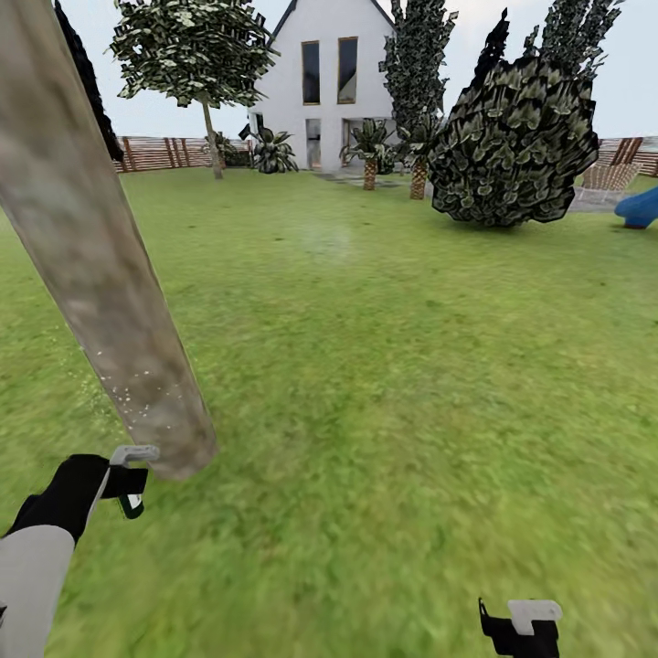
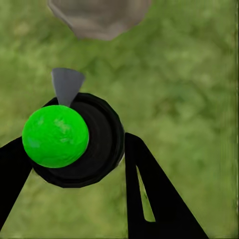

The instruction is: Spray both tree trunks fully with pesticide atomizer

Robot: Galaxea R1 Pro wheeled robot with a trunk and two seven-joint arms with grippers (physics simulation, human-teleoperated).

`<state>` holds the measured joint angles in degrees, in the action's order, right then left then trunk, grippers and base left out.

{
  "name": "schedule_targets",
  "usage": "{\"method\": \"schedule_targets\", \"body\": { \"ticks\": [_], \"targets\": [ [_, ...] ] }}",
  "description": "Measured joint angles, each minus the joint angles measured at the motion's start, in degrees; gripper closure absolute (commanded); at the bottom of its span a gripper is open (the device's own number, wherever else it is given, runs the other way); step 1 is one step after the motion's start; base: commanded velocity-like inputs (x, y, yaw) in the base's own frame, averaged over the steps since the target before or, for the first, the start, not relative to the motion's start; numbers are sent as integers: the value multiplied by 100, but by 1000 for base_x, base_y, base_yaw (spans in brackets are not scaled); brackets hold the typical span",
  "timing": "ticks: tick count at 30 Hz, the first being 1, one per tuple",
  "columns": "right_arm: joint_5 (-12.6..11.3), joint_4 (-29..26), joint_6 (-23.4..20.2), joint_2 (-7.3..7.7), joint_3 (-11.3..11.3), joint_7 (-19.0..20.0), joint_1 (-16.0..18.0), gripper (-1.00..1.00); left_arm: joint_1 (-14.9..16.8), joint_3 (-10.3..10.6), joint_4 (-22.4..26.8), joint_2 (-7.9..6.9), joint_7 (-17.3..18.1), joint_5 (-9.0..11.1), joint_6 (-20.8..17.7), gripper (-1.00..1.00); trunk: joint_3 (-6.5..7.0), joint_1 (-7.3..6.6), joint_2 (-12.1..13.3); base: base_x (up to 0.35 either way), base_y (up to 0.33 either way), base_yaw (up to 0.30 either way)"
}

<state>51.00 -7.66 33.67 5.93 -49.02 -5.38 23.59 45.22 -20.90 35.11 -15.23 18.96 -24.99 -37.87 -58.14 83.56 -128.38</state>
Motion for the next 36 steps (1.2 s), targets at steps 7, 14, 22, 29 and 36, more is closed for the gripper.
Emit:
{"method": "schedule_targets", "body": {
  "ticks": [7,14,22,29,36],
  "targets": [
    [-3,-1,0,0,-8,-6,1,-100,-1,-3,38,36,-15,-21,6,100,0,0,0,0,-55,254],
    [-2,-2,1,3,-15,-6,0,-100,0,39,24,94,-46,-80,5,100,0,0,0,0,-261,176],
    [-2,-1,0,3,-8,-6,1,-100,-1,53,11,111,-42,-45,9,100,0,0,0,0,-271,110],
    [-2,-1,0,2,-8,-6,1,-100,-2,44,31,109,-50,-33,7,100,0,0,0,15,-271,274],
    [2,-2,1,3,-10,-6,0,-100,0,42,29,121,-45,-24,9,100,0,-2,0,131,-268,133]
  ]
}}
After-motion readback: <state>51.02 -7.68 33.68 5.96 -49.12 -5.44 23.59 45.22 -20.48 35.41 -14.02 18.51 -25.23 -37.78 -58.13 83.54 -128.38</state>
